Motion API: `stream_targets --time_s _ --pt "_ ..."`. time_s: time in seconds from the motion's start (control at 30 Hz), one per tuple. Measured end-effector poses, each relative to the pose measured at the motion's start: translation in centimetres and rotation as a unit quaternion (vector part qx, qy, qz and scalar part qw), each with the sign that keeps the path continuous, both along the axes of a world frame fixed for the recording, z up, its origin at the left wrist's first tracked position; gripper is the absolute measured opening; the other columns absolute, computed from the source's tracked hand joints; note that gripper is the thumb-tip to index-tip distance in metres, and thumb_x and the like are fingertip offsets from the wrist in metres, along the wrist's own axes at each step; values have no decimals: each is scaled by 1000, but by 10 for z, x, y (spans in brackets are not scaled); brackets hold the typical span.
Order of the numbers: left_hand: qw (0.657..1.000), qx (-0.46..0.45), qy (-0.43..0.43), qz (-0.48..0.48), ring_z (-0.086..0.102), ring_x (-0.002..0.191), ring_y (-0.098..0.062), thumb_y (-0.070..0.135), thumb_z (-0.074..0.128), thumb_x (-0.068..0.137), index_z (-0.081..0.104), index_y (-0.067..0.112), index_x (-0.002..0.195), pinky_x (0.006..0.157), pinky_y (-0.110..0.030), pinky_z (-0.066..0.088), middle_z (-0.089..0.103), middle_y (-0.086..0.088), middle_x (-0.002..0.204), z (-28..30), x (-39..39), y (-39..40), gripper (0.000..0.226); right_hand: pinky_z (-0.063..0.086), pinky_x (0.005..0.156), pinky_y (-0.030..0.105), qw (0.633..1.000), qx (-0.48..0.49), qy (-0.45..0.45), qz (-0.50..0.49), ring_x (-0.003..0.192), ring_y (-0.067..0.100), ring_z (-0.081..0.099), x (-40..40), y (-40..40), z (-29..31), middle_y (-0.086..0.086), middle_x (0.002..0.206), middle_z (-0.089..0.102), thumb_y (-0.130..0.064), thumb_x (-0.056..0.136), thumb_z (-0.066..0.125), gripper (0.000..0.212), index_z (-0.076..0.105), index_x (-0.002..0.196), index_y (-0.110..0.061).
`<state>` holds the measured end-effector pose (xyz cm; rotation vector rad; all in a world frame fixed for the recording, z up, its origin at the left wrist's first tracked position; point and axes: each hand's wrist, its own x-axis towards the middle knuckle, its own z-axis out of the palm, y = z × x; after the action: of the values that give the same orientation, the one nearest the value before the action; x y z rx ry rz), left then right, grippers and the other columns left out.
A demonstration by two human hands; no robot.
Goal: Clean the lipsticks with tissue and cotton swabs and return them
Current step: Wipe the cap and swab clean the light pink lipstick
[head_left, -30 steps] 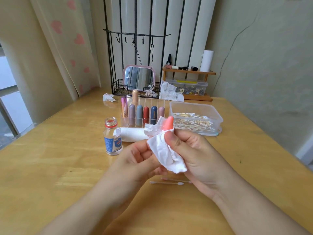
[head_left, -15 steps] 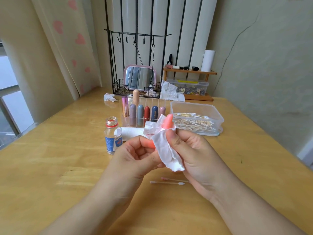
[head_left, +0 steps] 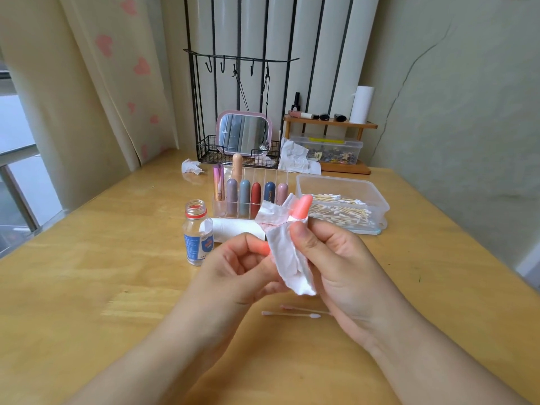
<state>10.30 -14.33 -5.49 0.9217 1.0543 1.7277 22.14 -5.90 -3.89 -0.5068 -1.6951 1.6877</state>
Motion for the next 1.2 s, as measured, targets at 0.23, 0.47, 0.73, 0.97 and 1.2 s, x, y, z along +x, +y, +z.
stream_targets --time_s 0.23,0.47,0.73,0.97,1.2 --pt "999 -17 -37 -31 68 71 -25 21 71 79 64 -4 99 66 -29 57 70 -23 92 2 2 -2 33 47 74 43 1000 -20 3 -17 78 23 56 0 -1 2 10 85 64 -45 75 62 37 73 91 -14" --pt "996 10 53 73 63 63 -17 13 83 59 68 16 66 64 -23 54 68 -10 70 4 2 -1 17 54 73 37 999 -24 19 -23 78 22 64 -1 -3 2 12 84 68 -48 73 70 40 73 89 -12" --pt "1000 -9 3 18 66 62 -21 23 71 79 68 6 79 62 -26 56 69 -17 74 7 5 -3 17 44 65 37 999 -40 28 -21 70 24 49 -2 -2 2 16 80 55 -50 69 65 51 68 88 -3" --pt "999 -5 24 40 65 64 -21 27 73 76 68 7 84 65 -26 56 68 -16 74 5 5 -1 22 46 62 25 998 -48 21 -34 76 21 58 -2 -4 5 12 84 64 -44 76 68 39 72 88 -7" --pt "989 8 93 113 63 66 -17 22 90 54 58 11 73 68 -25 53 67 -7 69 3 2 -1 38 45 69 32 998 -47 23 -45 74 22 55 -3 -4 3 15 80 59 -47 74 69 43 71 84 -6"
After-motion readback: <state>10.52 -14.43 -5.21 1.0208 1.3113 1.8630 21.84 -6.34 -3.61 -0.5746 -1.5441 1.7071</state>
